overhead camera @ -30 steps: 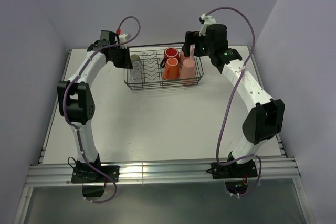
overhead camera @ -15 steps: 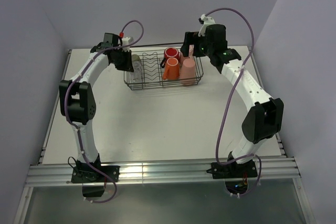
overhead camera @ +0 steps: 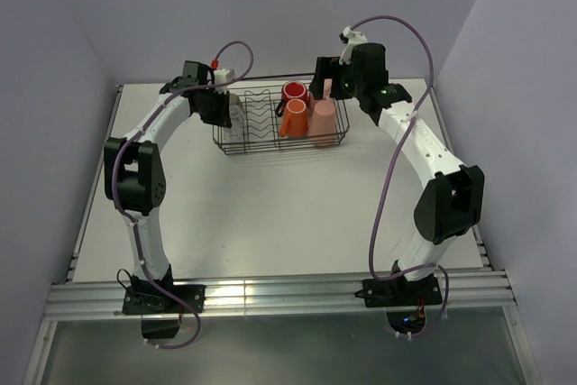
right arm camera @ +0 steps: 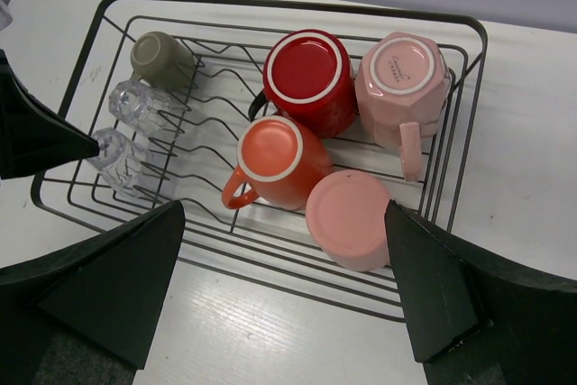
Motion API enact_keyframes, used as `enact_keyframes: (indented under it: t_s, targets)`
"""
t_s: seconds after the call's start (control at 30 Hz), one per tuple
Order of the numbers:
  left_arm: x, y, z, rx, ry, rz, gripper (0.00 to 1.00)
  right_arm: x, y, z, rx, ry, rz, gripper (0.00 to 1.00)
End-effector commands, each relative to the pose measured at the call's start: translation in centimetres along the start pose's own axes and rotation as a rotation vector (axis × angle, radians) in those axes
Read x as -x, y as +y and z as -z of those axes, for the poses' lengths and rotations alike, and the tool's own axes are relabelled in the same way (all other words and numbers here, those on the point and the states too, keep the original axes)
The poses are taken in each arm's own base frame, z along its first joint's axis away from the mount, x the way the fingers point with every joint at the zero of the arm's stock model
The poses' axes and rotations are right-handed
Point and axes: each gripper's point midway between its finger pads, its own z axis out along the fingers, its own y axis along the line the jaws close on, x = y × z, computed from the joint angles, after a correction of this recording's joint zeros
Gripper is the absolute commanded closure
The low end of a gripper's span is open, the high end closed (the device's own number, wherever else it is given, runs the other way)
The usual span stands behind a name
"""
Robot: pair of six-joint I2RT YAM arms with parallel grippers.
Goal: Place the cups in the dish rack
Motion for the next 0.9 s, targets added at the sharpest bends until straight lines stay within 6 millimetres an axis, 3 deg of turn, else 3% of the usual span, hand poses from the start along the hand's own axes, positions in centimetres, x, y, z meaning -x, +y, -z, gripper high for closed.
enact_keyframes:
  t_s: [0.0,0.33,0.57,0.7,0.87]
  targets:
    - [-1.7,-0.3,1.1,0.009,0.047,-0.026,0.87,1.9,0.0,0.3,0.006,-0.044,-0.007,0.00]
    - [-2.5,-1.5,3.7,0.010,0.043,-0.059,0.89,1.8,0.1,0.2,0.011,-0.040,-0.012,0.00]
    - [-2.7,-2.3,4.1,0.004,0.042,-0.077,0.89,1.7,0.1,0.0,0.015,-0.035,-0.023,0.00]
    - [-1.7,-2.7,4.6,0.004,0.004,-0.076,0.81,1.5,0.1,0.0,0.016,-0.030,-0.021,0.00]
    - [2.1,-3.3,6.5,0.014,-0.098,-0.081,0.76,1.6,0.0,0.1,0.010,-0.034,-0.011,0.00]
